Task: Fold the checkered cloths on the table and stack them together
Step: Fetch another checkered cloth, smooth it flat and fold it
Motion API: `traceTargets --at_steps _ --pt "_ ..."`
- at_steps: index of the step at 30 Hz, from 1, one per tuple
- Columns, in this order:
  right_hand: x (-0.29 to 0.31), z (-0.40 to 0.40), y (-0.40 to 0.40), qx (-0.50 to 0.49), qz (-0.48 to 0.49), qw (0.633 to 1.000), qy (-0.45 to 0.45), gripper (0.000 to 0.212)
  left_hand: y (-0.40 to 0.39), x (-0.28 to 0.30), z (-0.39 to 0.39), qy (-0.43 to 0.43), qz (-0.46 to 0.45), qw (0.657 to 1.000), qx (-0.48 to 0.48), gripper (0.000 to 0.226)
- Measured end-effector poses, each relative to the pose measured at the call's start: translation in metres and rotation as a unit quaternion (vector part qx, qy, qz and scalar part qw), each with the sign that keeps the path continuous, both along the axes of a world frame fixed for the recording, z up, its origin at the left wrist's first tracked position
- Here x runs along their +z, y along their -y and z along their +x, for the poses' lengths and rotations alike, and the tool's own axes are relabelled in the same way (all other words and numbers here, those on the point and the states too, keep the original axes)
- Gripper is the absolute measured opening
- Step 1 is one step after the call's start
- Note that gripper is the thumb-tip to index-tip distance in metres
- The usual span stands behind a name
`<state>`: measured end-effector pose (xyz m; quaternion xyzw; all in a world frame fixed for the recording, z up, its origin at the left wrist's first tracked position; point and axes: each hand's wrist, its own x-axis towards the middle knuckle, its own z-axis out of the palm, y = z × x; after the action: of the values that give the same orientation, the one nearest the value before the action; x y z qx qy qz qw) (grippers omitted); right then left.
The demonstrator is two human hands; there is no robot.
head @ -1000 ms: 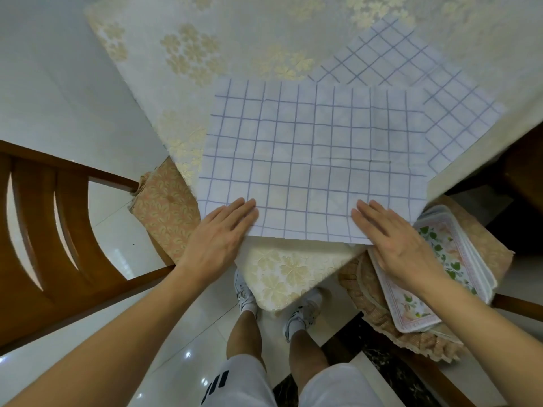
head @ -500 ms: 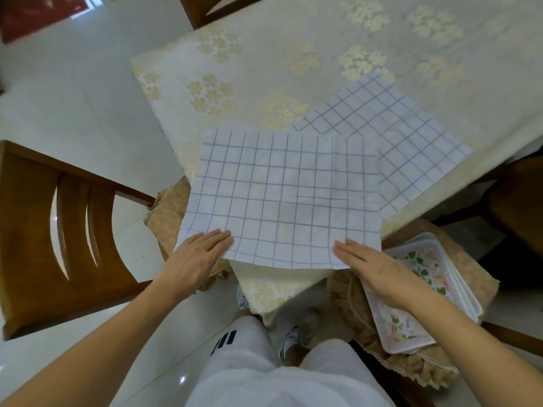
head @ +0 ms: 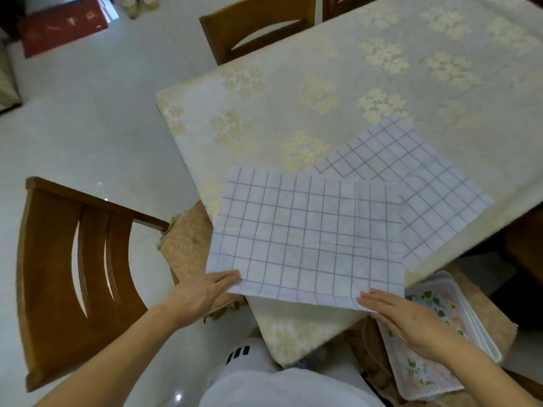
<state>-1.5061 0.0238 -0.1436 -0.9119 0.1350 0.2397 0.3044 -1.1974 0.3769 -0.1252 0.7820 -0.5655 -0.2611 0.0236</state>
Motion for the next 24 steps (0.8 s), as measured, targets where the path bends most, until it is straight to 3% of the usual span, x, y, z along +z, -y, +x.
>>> traceTargets --at_steps 4,10,12,13,17,21,24 --pt "0.010 0.012 0.004 0.004 0.022 0.999 -0.027 0.037 0.003 0.011 0.018 0.007 0.037 0.999 0.010 0.069" --pt "0.013 0.017 0.003 -0.010 0.021 0.999 -0.029 0.038 0.007 0.002 0.035 0.050 0.036 0.997 -0.037 0.083" --pt "0.013 0.017 0.001 -0.019 0.019 0.999 -0.024 0.037 0.012 0.003 0.034 0.059 0.020 0.996 -0.070 0.058" --pt "0.013 0.017 0.000 -0.022 0.019 0.999 -0.020 0.039 0.013 0.002 0.032 0.078 0.012 0.993 -0.087 0.041" --pt "0.011 0.014 -0.001 -0.030 0.029 0.999 -0.023 0.062 0.025 0.006 0.027 0.100 0.015 0.988 -0.116 0.086" --pt "0.024 0.022 -0.001 -0.053 0.015 0.998 0.000 0.070 0.030 0.006 0.034 0.121 -0.012 0.987 -0.110 0.049" --pt "0.030 0.030 0.007 -0.062 -0.002 0.998 0.015 0.062 0.036 0.002 0.042 0.115 -0.006 0.989 -0.088 0.063"
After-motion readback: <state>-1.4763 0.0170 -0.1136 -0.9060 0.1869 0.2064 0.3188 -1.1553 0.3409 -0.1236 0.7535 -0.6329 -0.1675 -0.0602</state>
